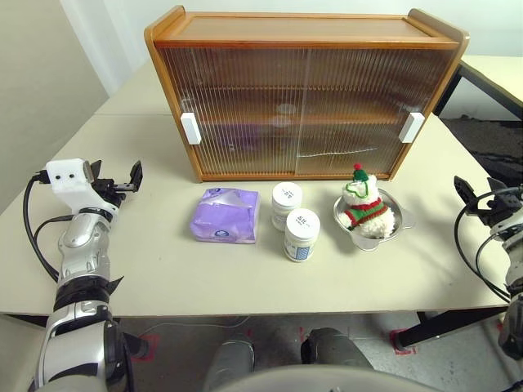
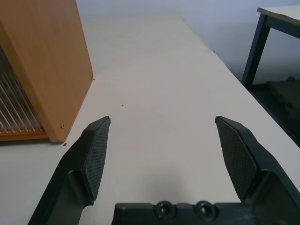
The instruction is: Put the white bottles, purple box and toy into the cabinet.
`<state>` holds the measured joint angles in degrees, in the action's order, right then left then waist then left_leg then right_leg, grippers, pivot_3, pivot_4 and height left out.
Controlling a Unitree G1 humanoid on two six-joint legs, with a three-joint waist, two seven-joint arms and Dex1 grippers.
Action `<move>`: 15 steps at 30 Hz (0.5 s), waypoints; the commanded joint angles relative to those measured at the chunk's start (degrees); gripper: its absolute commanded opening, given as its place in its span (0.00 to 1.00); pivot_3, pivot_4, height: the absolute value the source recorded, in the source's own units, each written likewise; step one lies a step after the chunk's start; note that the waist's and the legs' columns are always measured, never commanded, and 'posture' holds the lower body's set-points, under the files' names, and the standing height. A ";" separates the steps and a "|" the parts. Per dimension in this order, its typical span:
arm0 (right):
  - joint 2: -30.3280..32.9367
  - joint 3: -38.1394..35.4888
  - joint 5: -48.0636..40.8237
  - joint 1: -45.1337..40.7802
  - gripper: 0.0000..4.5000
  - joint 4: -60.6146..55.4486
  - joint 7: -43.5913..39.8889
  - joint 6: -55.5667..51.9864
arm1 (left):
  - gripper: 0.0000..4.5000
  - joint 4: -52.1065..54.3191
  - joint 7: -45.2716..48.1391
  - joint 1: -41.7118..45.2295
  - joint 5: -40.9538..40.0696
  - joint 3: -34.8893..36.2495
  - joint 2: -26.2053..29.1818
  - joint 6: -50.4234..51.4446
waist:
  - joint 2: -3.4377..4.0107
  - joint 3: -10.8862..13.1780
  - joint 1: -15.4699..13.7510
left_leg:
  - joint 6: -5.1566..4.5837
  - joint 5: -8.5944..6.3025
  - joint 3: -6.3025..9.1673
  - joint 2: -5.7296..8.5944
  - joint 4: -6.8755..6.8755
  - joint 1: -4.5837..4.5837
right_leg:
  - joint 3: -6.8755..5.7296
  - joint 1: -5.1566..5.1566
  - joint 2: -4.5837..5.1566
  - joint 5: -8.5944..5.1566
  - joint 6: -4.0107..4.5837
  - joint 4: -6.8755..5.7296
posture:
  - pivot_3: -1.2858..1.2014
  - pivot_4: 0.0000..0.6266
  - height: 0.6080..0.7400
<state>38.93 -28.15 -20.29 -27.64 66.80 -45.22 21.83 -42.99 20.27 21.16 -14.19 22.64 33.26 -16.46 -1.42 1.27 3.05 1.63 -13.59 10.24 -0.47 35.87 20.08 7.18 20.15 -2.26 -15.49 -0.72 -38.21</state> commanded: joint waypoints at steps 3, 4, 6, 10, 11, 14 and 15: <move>-0.10 0.02 -0.25 0.14 1.00 -0.82 -0.47 -0.29 | 0.98 0.19 -0.22 0.63 0.17 -0.13 -0.20 -0.04 | 0.00 0.00 0.00 | 0.00 0.00 0.00 0.00 0.00 0.00 | 0.00 0.00 0.00 0.00 0.00 0.00 | 0.48 0.00 1.00; -0.10 0.04 -0.25 0.20 1.00 -0.95 -0.55 -0.33 | 0.98 0.20 -0.20 0.59 0.12 -0.08 -0.18 -0.04 | 0.00 0.00 0.00 | 0.00 0.00 0.00 0.00 0.00 0.00 | 0.00 0.00 0.00 0.00 0.00 0.00 | 0.48 0.00 1.00; 0.08 0.05 -0.24 0.23 1.00 -1.16 -0.71 -0.48 | 0.98 0.31 -0.24 0.57 0.08 -0.09 -0.23 0.03 | 0.00 0.00 0.00 | 0.00 0.00 0.00 0.00 0.00 0.00 | 0.00 0.00 0.00 0.00 0.00 0.00 | 0.48 0.00 1.00; 0.47 0.26 0.05 -0.10 1.00 -1.20 -0.84 -0.65 | 0.98 0.33 -0.32 0.84 0.18 -0.41 -0.51 0.18 | 0.00 0.00 -0.01 | 0.00 0.00 0.00 0.00 0.00 0.00 | 0.00 0.00 0.00 0.00 -0.01 0.00 | 0.48 0.00 1.00; 0.45 0.34 0.11 -0.11 1.00 -1.31 -0.92 -0.63 | 0.98 0.30 -0.23 0.87 0.18 -0.44 -0.48 0.24 | 0.00 0.00 0.01 | 0.00 0.00 0.00 0.00 0.00 0.00 | 0.00 0.00 0.00 0.00 -0.01 0.00 | 0.48 0.00 1.00; 0.26 0.71 0.33 0.02 1.00 -1.72 -1.33 -0.46 | 0.98 -0.07 0.07 1.08 0.17 -0.43 -0.20 0.30 | 0.00 0.00 0.01 | 0.00 0.00 0.00 0.00 0.00 0.00 | 0.00 0.00 0.00 0.00 -0.01 0.00 | 0.48 0.00 1.00; 0.12 0.89 0.42 0.18 1.00 -1.92 -1.59 -0.35 | 0.98 -0.21 0.20 1.11 0.14 -0.39 -0.05 0.30 | 0.00 0.00 0.01 | 0.00 0.00 0.00 0.00 0.00 0.00 | 0.00 0.00 0.00 0.00 -0.01 0.00 | 0.48 0.00 1.00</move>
<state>38.95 -27.90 -20.24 -27.64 65.69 -46.29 21.73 -42.93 19.95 21.57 -14.19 22.48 32.93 -16.45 -1.42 1.27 3.07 1.63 -13.59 10.24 -0.46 35.87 20.08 7.18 20.15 -2.26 -15.49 -0.73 -38.21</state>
